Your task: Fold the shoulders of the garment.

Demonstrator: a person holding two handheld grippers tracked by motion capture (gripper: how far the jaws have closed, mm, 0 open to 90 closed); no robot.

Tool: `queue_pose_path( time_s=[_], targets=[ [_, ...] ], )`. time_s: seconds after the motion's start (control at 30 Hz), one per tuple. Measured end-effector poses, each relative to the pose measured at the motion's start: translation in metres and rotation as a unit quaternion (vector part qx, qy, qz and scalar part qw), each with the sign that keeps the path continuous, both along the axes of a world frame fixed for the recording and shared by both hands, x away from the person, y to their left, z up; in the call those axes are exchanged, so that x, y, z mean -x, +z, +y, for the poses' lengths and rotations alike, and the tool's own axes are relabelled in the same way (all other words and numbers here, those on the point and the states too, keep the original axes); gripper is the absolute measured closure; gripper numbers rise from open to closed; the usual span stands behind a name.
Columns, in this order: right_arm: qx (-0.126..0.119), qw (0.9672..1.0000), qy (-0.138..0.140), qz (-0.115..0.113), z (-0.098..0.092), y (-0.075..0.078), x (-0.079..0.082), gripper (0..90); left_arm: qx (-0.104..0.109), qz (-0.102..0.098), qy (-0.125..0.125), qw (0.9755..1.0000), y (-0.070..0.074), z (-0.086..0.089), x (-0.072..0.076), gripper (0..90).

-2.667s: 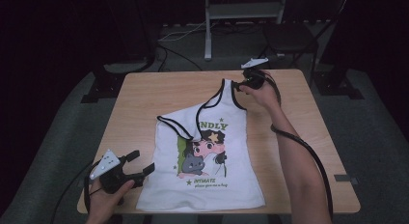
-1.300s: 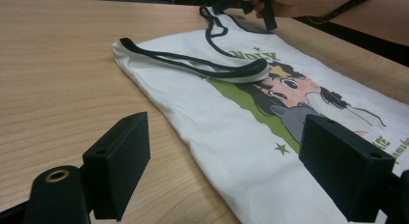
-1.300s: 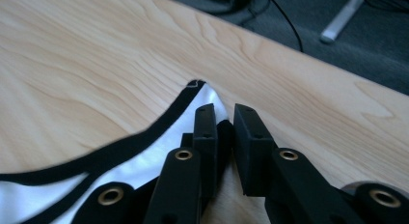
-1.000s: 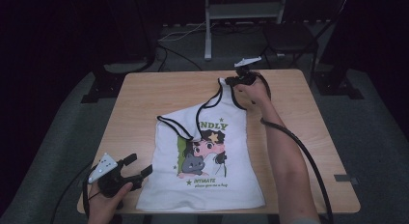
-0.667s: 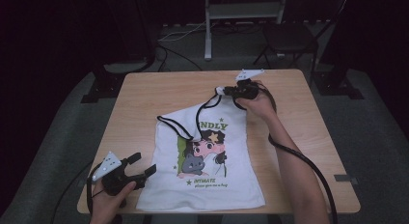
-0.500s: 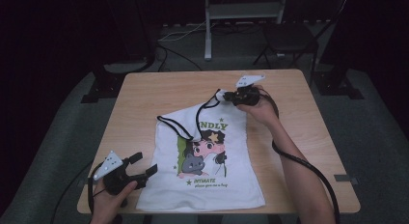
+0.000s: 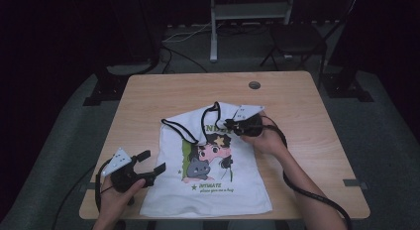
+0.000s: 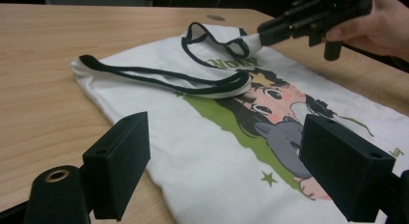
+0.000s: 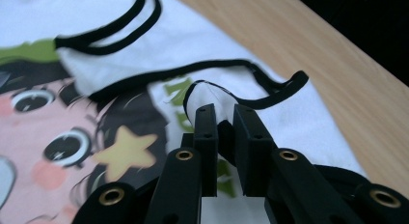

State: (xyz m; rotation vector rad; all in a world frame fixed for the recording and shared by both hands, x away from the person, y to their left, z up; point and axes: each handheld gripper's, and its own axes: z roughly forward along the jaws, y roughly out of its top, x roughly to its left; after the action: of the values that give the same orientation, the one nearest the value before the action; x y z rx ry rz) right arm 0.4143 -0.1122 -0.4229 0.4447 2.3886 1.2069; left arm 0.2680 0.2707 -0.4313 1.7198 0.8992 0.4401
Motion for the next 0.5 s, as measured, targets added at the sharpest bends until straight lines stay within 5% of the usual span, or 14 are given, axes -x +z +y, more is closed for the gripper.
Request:
queue_pose_path(
  time_s=[0.2, 0.5],
  targets=[
    [-0.011, 0.9999, 0.004, -0.003, 0.002, -0.002, 0.016, 81.1, 0.003, -0.001, -0.004, 1.0, 0.001, -0.005, -0.004, 18.4],
    [0.016, 0.9997, 0.006, -0.016, 0.011, -0.012, 0.032, 81.2, 0.004, -0.002, -0.009, 0.9999, 0.0, -0.009, -0.004, 18.4]
  ],
)
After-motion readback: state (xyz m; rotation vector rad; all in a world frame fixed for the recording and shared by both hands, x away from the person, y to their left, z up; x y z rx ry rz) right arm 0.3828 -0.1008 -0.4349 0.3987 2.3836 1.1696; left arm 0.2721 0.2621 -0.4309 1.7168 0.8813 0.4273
